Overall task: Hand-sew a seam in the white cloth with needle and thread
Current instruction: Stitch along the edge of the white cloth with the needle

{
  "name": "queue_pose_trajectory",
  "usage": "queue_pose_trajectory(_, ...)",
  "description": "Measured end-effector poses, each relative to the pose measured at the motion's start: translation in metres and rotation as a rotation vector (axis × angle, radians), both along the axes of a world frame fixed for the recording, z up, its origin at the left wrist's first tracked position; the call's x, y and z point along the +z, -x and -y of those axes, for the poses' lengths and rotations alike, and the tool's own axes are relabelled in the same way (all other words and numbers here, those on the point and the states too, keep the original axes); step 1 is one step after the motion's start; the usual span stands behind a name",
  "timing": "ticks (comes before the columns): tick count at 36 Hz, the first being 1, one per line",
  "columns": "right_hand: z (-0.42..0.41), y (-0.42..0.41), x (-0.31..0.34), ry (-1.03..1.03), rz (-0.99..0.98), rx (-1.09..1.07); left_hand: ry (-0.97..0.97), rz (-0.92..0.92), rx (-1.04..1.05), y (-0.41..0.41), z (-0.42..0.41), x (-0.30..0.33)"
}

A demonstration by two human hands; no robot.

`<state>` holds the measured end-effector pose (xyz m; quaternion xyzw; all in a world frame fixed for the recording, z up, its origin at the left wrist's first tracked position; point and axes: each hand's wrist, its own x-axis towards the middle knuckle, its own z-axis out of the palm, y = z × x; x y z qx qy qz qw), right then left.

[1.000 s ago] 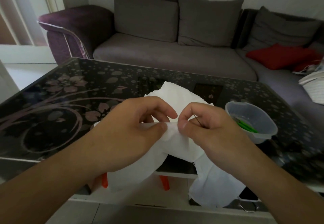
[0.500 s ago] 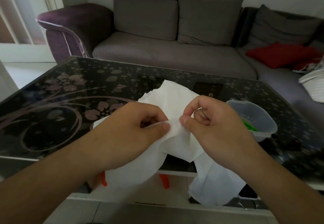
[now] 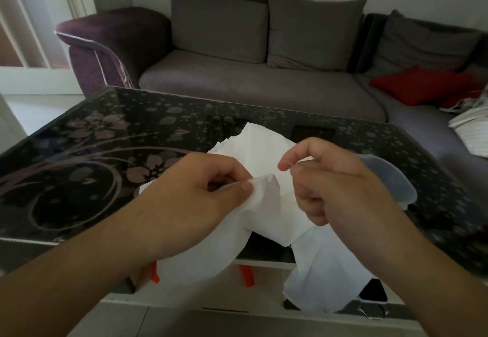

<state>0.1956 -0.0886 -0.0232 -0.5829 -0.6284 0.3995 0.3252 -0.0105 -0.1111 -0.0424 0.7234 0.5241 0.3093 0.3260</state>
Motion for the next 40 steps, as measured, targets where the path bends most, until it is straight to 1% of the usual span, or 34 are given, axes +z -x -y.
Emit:
queue_pose_trajectory(2,-0.002,0.000,0.002,0.035,0.010,0.002,-0.019,0.007,0.000,0.000,-0.001,0.001)
queue_pose_trajectory(3,0.002,0.000,0.003,0.021,0.007,0.040,-0.024,0.014,-0.001,0.000,-0.001,0.000)
queue_pose_trajectory(6,0.018,-0.003,0.003,-0.131,0.040,0.164,-0.021,0.033,-0.004,0.001,0.000,0.000)
queue_pose_trajectory(8,0.022,-0.001,0.003,-0.203,0.092,0.191,-0.017,0.043,-0.009,0.001,-0.001,0.000)
queue_pose_trajectory(10,0.022,0.002,0.003,-0.226,0.119,0.187,-0.013,0.053,-0.014,0.001,-0.001,0.001)
queue_pose_trajectory(16,0.021,0.007,-0.003,-0.217,0.180,0.148,-0.008,0.054,-0.028,0.002,0.001,0.000)
queue_pose_trajectory(27,0.018,0.006,-0.006,-0.214,0.172,0.134,0.001,0.107,-0.073,0.000,0.000,0.000)
queue_pose_trajectory(37,0.019,0.003,-0.005,-0.271,0.182,0.185,-0.072,0.047,-0.035,0.000,0.000,0.000)
queue_pose_trajectory(40,0.019,0.002,-0.007,-0.275,0.143,0.174,-0.086,0.052,-0.026,0.001,0.000,0.000)
